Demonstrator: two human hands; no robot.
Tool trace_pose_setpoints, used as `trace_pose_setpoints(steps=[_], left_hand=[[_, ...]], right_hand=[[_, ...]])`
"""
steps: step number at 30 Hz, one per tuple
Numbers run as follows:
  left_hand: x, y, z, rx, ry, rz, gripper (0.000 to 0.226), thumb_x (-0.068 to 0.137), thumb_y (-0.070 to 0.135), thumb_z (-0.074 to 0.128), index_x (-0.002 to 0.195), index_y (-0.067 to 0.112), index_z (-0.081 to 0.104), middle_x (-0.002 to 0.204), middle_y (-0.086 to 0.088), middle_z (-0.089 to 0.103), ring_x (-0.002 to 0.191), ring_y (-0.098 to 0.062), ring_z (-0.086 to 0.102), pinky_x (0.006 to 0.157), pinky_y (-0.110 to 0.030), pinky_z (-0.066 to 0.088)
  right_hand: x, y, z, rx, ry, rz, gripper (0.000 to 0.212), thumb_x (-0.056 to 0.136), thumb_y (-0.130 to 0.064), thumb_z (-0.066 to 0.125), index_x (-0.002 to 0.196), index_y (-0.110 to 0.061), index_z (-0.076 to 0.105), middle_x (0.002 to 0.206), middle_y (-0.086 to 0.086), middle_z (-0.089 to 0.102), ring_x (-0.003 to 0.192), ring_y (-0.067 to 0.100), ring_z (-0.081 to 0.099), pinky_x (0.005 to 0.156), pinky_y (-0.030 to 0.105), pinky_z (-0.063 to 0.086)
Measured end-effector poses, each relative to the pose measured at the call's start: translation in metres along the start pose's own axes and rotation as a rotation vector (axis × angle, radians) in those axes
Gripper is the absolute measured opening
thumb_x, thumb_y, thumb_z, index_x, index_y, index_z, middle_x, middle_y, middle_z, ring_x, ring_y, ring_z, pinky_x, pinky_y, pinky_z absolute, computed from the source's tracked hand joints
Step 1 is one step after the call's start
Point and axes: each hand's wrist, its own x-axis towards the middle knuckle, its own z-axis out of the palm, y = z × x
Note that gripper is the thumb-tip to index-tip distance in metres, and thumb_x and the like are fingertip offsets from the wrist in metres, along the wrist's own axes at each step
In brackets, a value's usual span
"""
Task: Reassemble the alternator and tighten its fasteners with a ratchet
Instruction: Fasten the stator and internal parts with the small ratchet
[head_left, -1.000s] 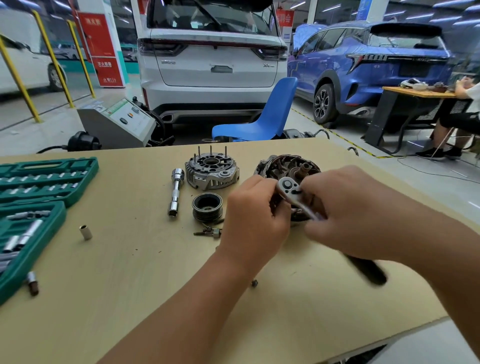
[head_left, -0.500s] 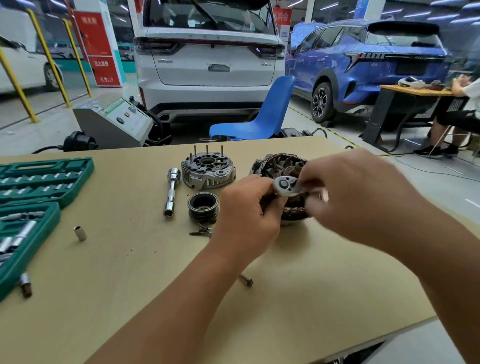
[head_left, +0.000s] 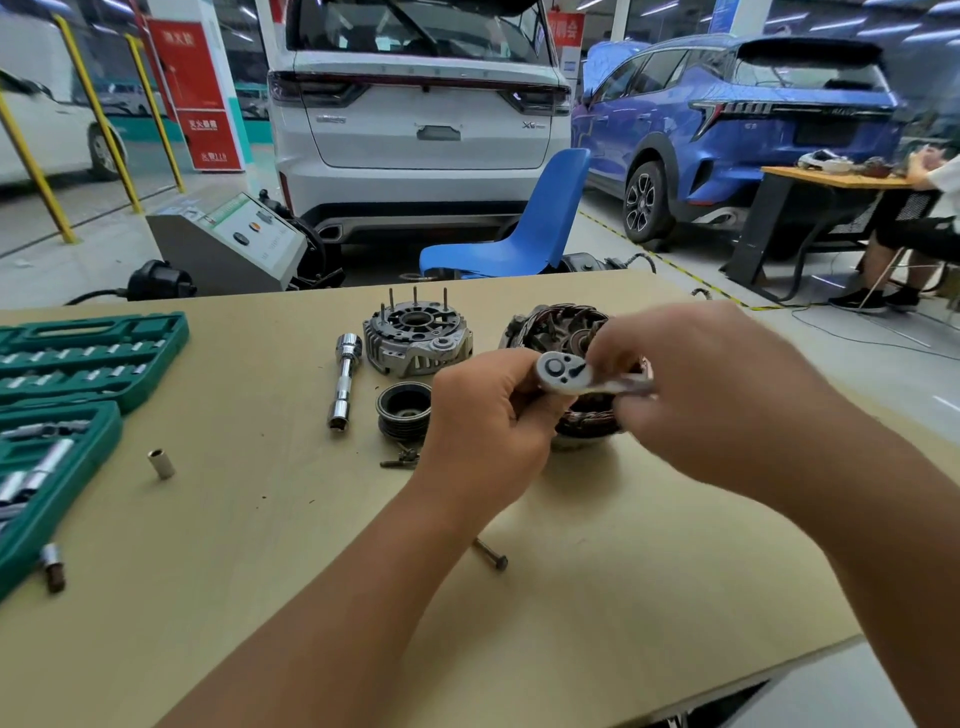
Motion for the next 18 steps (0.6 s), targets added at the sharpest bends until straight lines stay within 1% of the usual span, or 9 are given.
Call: trace_pose_setpoints(steps=[2, 4, 6, 8, 10, 11, 13, 15, 18], left_hand=[[0.001, 0.003, 0.001, 0.033, -0.008, 0.017, 0.004, 0.088, 0.009, 0.080, 0.086, 0.006, 0.077, 0.072, -0.001, 0.070, 0.066, -0.021, 0.063, 0.059, -0.039, 0.051], [-0.001, 0.003, 0.002, 0.004, 0.009, -0.001, 0.003, 0.086, 0.006, 0.080, 0.086, 0.008, 0.078, 0.073, 0.001, 0.072, 0.066, -0.017, 0.065, 0.059, -0.036, 0.053], [-0.003, 0.002, 0.002, -0.039, 0.016, -0.021, 0.007, 0.085, 0.002, 0.079, 0.086, 0.009, 0.079, 0.074, 0.004, 0.073, 0.066, -0.012, 0.067, 0.059, -0.033, 0.055], [-0.002, 0.001, 0.002, -0.026, 0.005, -0.019, 0.007, 0.086, 0.003, 0.079, 0.089, 0.009, 0.080, 0.076, 0.003, 0.074, 0.069, -0.013, 0.067, 0.062, -0.036, 0.056], [-0.002, 0.004, 0.003, 0.007, 0.006, -0.003, 0.007, 0.087, 0.006, 0.079, 0.092, 0.010, 0.080, 0.078, 0.002, 0.074, 0.071, -0.016, 0.067, 0.064, -0.038, 0.055], [-0.002, 0.004, 0.004, 0.010, 0.007, 0.001, 0.004, 0.087, 0.007, 0.078, 0.090, 0.010, 0.079, 0.076, 0.002, 0.073, 0.070, -0.016, 0.065, 0.062, -0.038, 0.054], [-0.002, 0.003, 0.004, 0.016, 0.032, -0.004, 0.013, 0.087, 0.004, 0.077, 0.076, 0.011, 0.074, 0.066, 0.002, 0.066, 0.060, -0.014, 0.057, 0.054, -0.034, 0.047], [-0.002, 0.001, 0.004, 0.014, 0.052, -0.001, 0.021, 0.086, 0.003, 0.076, 0.069, 0.011, 0.069, 0.060, 0.003, 0.060, 0.056, -0.012, 0.049, 0.051, -0.031, 0.041], [-0.001, 0.002, 0.001, 0.008, -0.001, 0.019, 0.005, 0.089, 0.010, 0.078, 0.084, 0.009, 0.077, 0.070, 0.002, 0.068, 0.063, -0.014, 0.059, 0.058, -0.030, 0.048]], right_hand=[[-0.003, -0.003, 0.001, -0.092, 0.097, -0.025, 0.013, 0.080, -0.028, 0.059, 0.092, -0.027, 0.065, 0.081, -0.005, 0.063, 0.081, 0.025, 0.059, 0.067, 0.037, 0.049], [-0.007, -0.009, 0.000, 0.084, -0.073, -0.069, 0.016, 0.075, -0.035, 0.063, 0.074, -0.020, 0.058, 0.063, -0.005, 0.057, 0.064, 0.018, 0.054, 0.054, 0.038, 0.047], [-0.005, -0.010, -0.007, 0.230, -0.240, -0.046, 0.023, 0.070, -0.039, 0.066, 0.071, -0.017, 0.060, 0.060, -0.002, 0.060, 0.058, 0.016, 0.055, 0.051, 0.040, 0.049], [0.001, -0.002, -0.010, 0.160, -0.127, 0.009, 0.019, 0.073, -0.035, 0.063, 0.088, -0.026, 0.070, 0.075, -0.005, 0.067, 0.074, 0.018, 0.063, 0.062, 0.038, 0.055], [0.003, -0.004, -0.010, -0.071, 0.044, 0.016, 0.024, 0.077, -0.030, 0.058, 0.098, -0.029, 0.069, 0.087, -0.002, 0.065, 0.085, 0.029, 0.061, 0.069, 0.036, 0.051], [0.001, -0.007, -0.008, -0.097, 0.050, -0.010, 0.019, 0.076, -0.031, 0.058, 0.092, -0.027, 0.067, 0.082, -0.002, 0.062, 0.080, 0.028, 0.060, 0.064, 0.034, 0.047], [-0.005, -0.016, -0.007, 0.004, -0.104, -0.081, 0.020, 0.070, -0.040, 0.060, 0.074, -0.021, 0.059, 0.065, -0.005, 0.055, 0.063, 0.021, 0.056, 0.051, 0.033, 0.043], [-0.006, -0.015, -0.011, 0.089, -0.191, -0.055, 0.026, 0.065, -0.045, 0.059, 0.074, -0.021, 0.060, 0.064, -0.006, 0.057, 0.063, 0.019, 0.058, 0.052, 0.036, 0.050], [0.000, -0.006, -0.016, -0.112, 0.014, 0.023, 0.019, 0.074, -0.033, 0.059, 0.092, -0.031, 0.067, 0.083, -0.005, 0.063, 0.082, 0.026, 0.060, 0.069, 0.036, 0.052]])
